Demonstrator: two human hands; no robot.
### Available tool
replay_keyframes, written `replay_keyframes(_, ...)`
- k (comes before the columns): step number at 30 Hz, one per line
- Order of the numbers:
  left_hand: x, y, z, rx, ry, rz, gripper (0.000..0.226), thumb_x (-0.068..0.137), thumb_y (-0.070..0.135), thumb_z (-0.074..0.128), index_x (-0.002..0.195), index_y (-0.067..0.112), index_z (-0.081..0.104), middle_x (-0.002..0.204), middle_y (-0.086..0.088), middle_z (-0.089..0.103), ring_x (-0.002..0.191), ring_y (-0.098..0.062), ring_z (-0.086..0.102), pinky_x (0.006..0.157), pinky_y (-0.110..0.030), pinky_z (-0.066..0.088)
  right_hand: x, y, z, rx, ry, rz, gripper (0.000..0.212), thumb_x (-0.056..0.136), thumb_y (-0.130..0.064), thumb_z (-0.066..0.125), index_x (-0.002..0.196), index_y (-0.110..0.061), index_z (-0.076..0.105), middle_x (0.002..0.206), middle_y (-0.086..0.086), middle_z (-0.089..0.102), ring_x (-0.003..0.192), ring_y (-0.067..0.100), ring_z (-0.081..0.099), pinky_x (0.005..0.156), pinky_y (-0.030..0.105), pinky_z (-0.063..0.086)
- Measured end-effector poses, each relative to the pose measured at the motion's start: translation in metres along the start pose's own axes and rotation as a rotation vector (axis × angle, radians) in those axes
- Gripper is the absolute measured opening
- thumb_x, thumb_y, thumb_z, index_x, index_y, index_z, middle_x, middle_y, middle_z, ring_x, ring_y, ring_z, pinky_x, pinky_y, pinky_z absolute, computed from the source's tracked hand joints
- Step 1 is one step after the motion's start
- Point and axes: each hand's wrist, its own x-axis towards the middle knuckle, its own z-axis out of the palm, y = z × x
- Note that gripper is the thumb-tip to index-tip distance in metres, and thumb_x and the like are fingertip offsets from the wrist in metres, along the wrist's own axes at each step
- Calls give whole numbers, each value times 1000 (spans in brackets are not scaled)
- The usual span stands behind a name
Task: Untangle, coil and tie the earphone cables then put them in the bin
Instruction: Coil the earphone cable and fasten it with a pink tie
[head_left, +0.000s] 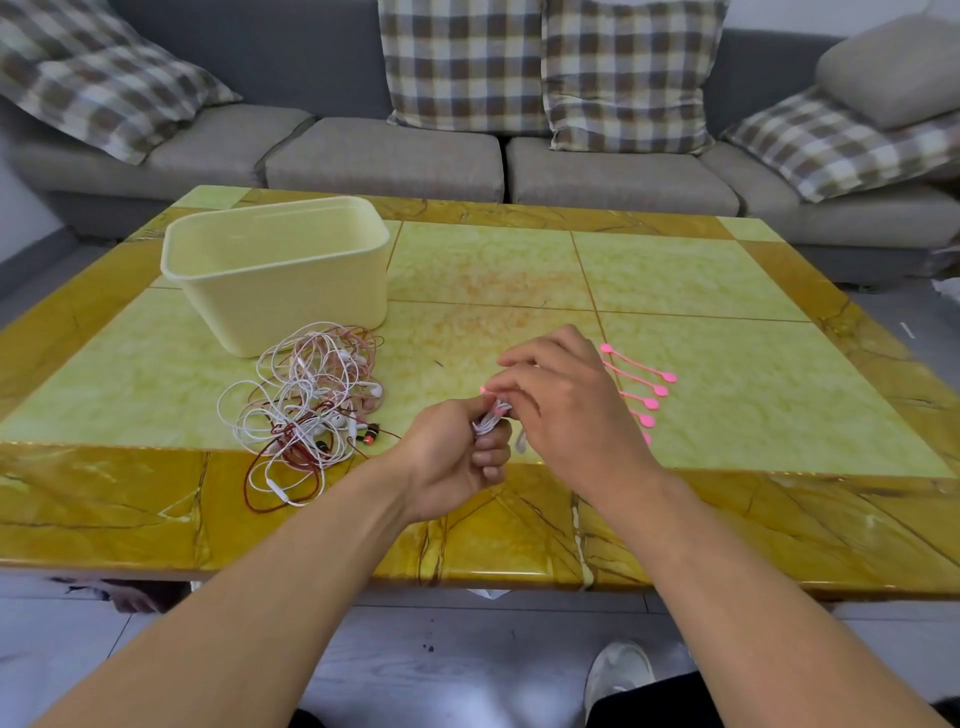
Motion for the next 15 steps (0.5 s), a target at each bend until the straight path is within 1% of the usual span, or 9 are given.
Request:
replay_keyframes(2, -2, 1, 1, -44, -16, -30, 36, 109, 26, 29, 79, 17, 47, 60, 1, 33, 51, -11, 29, 52, -23, 29, 1, 0, 1, -12, 4, -60, 7, 83, 0, 75, 89, -5, 77, 88, 5, 70, 86, 29, 58, 74, 41, 53)
replay_keyframes(4, -4, 3, -1, -106, -11, -41, 38, 108, 24, 31, 76, 14, 49, 61, -1, 39, 53, -12, 36, 57, -24, 32, 1, -3, 3, 22, -27, -97, 8, 86, 0, 71, 90, -5, 76, 84, 4, 70, 82, 27, 57, 70, 40, 53)
replay_keyframes(7, -6, 7, -1, -180, -9, -41, 41, 105, 21, 37, 68, 12, 50, 62, -1, 40, 56, -12, 37, 62, -24, 33, -1, -10, 2, 74, -65, -70, 13, 90, -4, 64, 94, -6, 75, 81, 1, 70, 80, 23, 57, 67, 39, 53)
replay_keyframes(10, -6, 10, -4, -210, -11, 2, 47, 105, 24, 38, 62, 13, 54, 62, 0, 40, 55, -12, 37, 62, -25, 33, -2, -17, 0, 110, -89, 10, 17, 93, -12, 58, 96, -8, 74, 81, 3, 62, 78, 21, 57, 63, 40, 53)
replay_keyframes(11, -6, 10, -4, -215, -8, 15, 46, 105, 26, 38, 64, 14, 55, 62, 0, 40, 54, -13, 37, 61, -25, 34, -2, -17, -1, 127, -109, 52, 15, 94, -12, 58, 97, -11, 73, 84, 2, 60, 79, 20, 57, 65, 40, 53)
replay_keyframes(13, -8, 10, -4, -224, 1, 31, 41, 106, 30, 37, 72, 14, 54, 64, 0, 40, 53, -13, 37, 59, -26, 35, -1, -16, -1, 188, -170, 177, 13, 93, -9, 65, 99, -18, 72, 91, -2, 58, 85, 16, 59, 73, 35, 53)
replay_keyframes(15, -9, 9, -3, -203, 26, 40, 35, 106, 29, 38, 86, 11, 60, 65, 0, 42, 54, -12, 39, 59, -25, 37, 0, -15, -3, 272, -203, 292, 14, 92, -11, 69, 98, -23, 70, 94, -6, 60, 89, 7, 61, 78, 27, 50)
